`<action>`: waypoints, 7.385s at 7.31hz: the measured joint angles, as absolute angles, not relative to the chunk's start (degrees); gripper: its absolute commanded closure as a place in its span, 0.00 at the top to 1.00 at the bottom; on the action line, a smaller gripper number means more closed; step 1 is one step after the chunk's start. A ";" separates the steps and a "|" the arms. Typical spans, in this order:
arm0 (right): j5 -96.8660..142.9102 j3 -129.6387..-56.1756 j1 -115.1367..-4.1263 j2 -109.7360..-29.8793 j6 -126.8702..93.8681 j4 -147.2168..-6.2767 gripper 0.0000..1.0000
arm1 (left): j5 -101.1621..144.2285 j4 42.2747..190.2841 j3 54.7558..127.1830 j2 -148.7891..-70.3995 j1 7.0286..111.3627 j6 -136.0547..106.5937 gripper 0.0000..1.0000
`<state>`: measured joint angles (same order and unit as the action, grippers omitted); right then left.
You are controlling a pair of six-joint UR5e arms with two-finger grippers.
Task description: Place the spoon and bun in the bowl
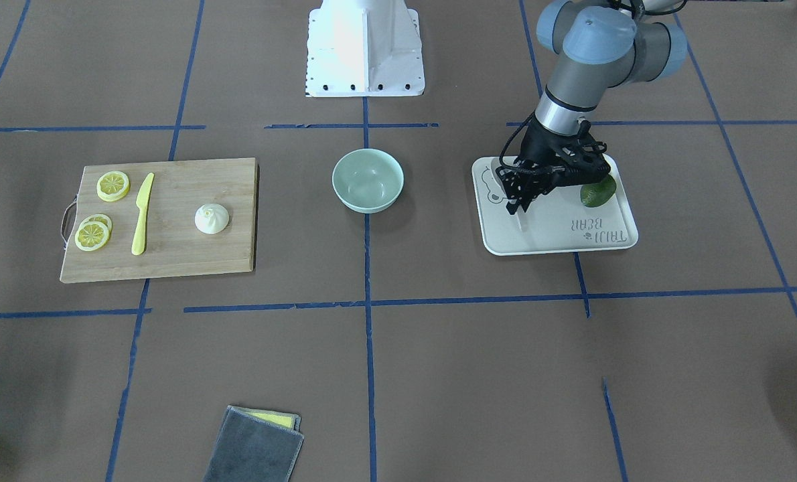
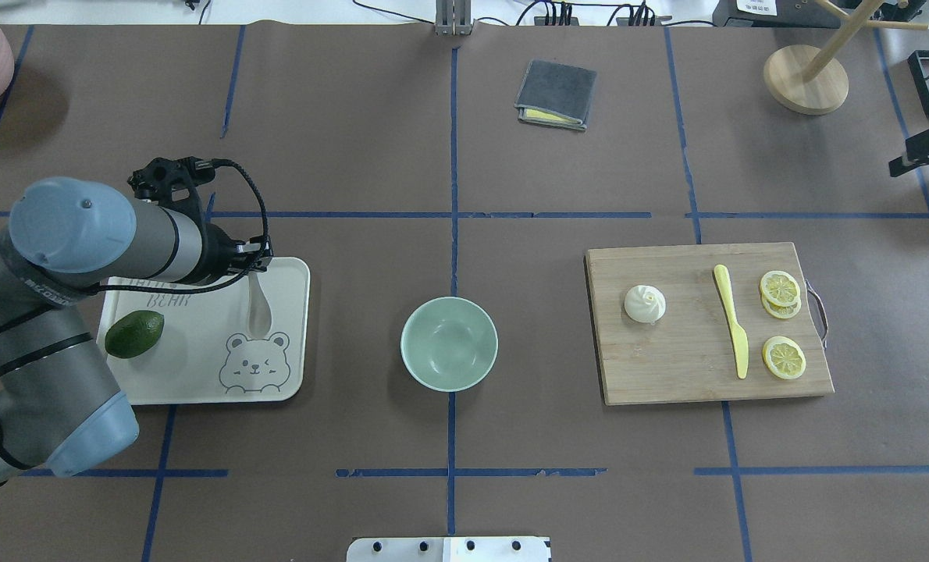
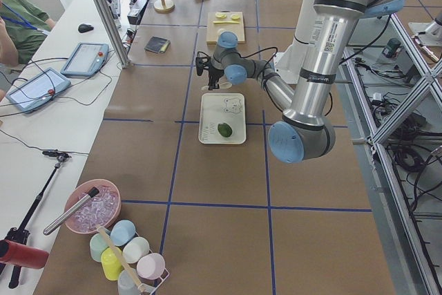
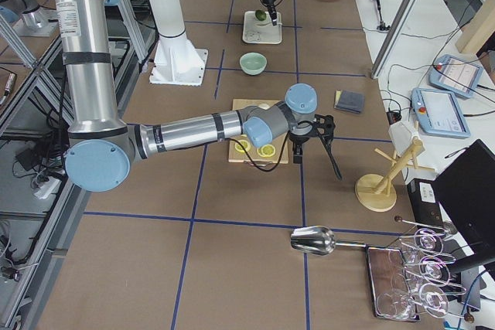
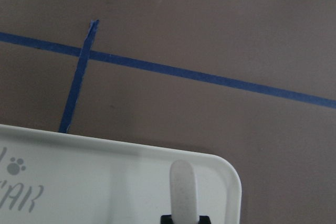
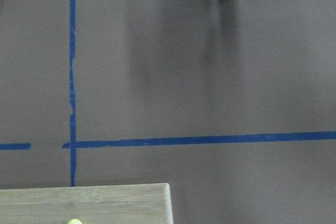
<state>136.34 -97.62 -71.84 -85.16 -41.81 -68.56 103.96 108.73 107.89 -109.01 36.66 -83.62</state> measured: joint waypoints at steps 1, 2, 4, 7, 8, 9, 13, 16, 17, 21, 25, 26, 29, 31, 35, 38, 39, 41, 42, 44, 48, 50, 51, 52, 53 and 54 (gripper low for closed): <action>133.84 -98.63 -67.57 -84.68 -49.26 -65.16 1.00 | 104.68 107.90 106.59 -113.02 36.55 -88.14 0.00; 130.90 -99.79 -63.49 -83.94 -55.10 -63.45 1.00 | 104.96 107.27 104.38 -117.18 36.21 -92.25 0.00; 125.97 -102.28 -57.06 -83.11 -62.39 -62.52 1.00 | 105.03 107.24 100.83 -122.23 35.08 -97.40 0.00; 118.17 -104.88 -48.07 -82.11 -68.97 -62.46 1.00 | 104.67 107.95 97.12 -125.76 32.34 -100.53 0.00; 115.82 -105.09 -45.51 -81.66 -70.17 -62.52 1.00 | 104.57 108.47 96.86 -126.16 31.09 -101.49 0.00; 114.10 -105.14 -43.61 -81.24 -70.72 -62.60 1.00 | 104.50 108.76 96.67 -126.42 29.84 -102.41 0.00; 110.84 -104.80 -39.20 -80.76 -71.18 -62.99 1.00 | 102.71 109.75 96.02 -127.14 27.20 -105.03 0.00; 109.28 -104.36 -36.88 -79.43 -71.18 -64.48 1.00 | 102.41 109.74 96.22 -127.37 26.79 -103.97 1.00; 108.46 -104.08 -36.11 -79.27 -71.14 -64.78 1.00 | 102.45 109.62 96.64 -127.41 27.02 -102.71 1.00; 107.11 -103.53 -34.55 -79.31 -71.10 -65.09 0.36 | 102.79 109.18 97.99 -127.01 28.88 -101.70 1.00; 107.27 -104.02 -34.81 -79.35 -71.02 -65.31 0.17 | 102.85 108.51 101.05 -125.16 30.64 -101.67 1.00; 107.59 -104.74 -35.34 -79.34 -71.02 -65.35 0.17 | 102.91 107.08 102.74 -124.21 31.67 -100.75 1.00; 109.32 -107.69 -37.60 -77.75 -71.11 -66.07 0.19 | 103.00 101.90 109.57 -118.96 36.86 -91.19 1.00; 109.63 -108.08 -37.28 -69.19 -73.38 -73.94 0.19 | 104.72 101.50 112.99 -112.70 41.95 -82.57 1.00; 101.71 -102.19 -27.17 -54.37 -82.13 -80.88 0.24 | 110.44 102.81 115.05 -101.31 53.51 -61.06 1.00; 98.03 -98.22 -22.95 -50.22 -84.93 -81.40 1.00 | 113.35 109.33 112.40 -96.43 57.18 -54.10 1.00; 97.91 -98.24 -22.66 -50.13 -85.09 -82.03 1.00 | 114.53 110.35 111.58 -95.74 58.44 -52.25 1.00; 97.98 -98.82 -22.54 -50.04 -85.16 -84.08 1.00 | 118.27 110.84 109.28 -95.12 62.76 -46.89 1.00; 98.06 -99.14 -22.51 -50.00 -85.16 -84.96 1.00 | 121.57 110.84 107.94 -93.97 66.18 -41.88 1.00; 98.30 -101.80 -22.74 -50.08 -84.85 -89.20 1.00 | 125.19 110.85 103.95 -91.09 73.28 -29.23 1.00; 108.44 -113.22 -35.96 -57.59 -68.69 -100.43 1.00 | 130.05 108.00 96.43 -87.38 82.46 -7.73 1.00; 117.78 -114.73 -47.77 -64.38 -54.43 -100.85 1.00 | 131.60 102.87 96.15 -87.34 85.06 -2.36 1.00; 121.37 -114.79 -53.19 -67.95 -47.17 -100.80 1.00 | 131.76 98.28 96.21 -88.36 86.74 0.92 1.00; 124.23 -114.46 -58.30 -71.63 -39.69 -100.70 1.00 | 131.87 94.02 96.21 -89.48 88.19 3.06 1.00; 127.31 -113.30 -63.78 -75.12 -31.72 -100.66 1.00 | 132.37 90.69 96.10 -90.11 89.10 4.03 1.00; 130.36 -111.09 -69.75 -78.17 -23.04 -100.64 1.00 | 133.32 88.93 95.93 -90.11 89.52 4.37 1.00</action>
<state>130.36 -111.09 -69.75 -78.17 -23.04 -100.64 133.32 88.93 95.93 -90.11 89.52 4.37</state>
